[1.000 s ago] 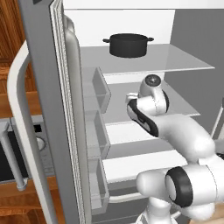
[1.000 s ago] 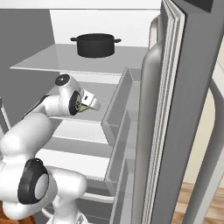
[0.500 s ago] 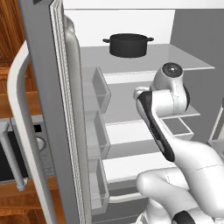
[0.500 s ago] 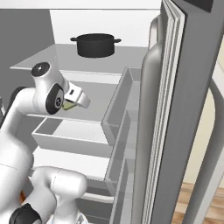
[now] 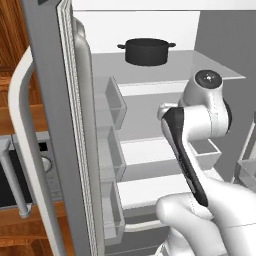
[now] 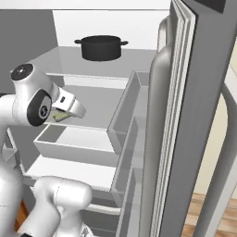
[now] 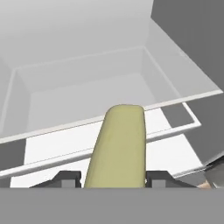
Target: Retrieve the butter from the fridge and place it on a plate on the dining table. Then retrieve the butter knife by the fridge and place it near the plate.
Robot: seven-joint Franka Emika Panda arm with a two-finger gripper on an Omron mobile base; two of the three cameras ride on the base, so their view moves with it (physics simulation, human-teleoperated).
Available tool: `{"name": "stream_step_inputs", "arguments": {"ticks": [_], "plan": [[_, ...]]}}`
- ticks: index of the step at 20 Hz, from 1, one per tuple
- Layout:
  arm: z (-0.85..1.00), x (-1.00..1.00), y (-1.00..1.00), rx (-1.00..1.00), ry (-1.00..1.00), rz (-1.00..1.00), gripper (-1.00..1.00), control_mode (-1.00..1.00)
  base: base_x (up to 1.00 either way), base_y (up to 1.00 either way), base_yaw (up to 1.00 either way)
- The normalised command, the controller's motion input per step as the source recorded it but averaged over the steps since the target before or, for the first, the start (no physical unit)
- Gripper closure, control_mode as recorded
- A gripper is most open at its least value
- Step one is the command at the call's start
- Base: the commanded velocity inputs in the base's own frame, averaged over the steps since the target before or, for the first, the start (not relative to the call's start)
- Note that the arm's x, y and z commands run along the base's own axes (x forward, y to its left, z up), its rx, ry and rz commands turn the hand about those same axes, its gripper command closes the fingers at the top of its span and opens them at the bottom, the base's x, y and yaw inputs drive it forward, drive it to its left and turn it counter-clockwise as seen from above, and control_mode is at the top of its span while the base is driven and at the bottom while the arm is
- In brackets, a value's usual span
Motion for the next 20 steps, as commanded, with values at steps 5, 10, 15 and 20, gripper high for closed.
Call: {"name": "stream_step_inputs", "arguments": {"ticks": [5, 10, 15, 20], "plan": [[0.0, -0.16, 0.0, 0.0, -0.01, 0.0, 1.0, 1.0, -0.8, -0.16, 0.05], [0.0, 0.0, 0.0, 0.0, 0.0, 0.0, 1.0, 1.0, -1.0, -0.06, 0.04], [0.0, 0.0, 0.0, 0.0, 0.0, 0.0, 1.0, 1.0, -0.96, -0.02, 0.0], [0.0, 0.0, 0.0, 0.0, 0.0, 0.0, 1.0, 1.0, -0.51, -0.26, 0.3]]}}
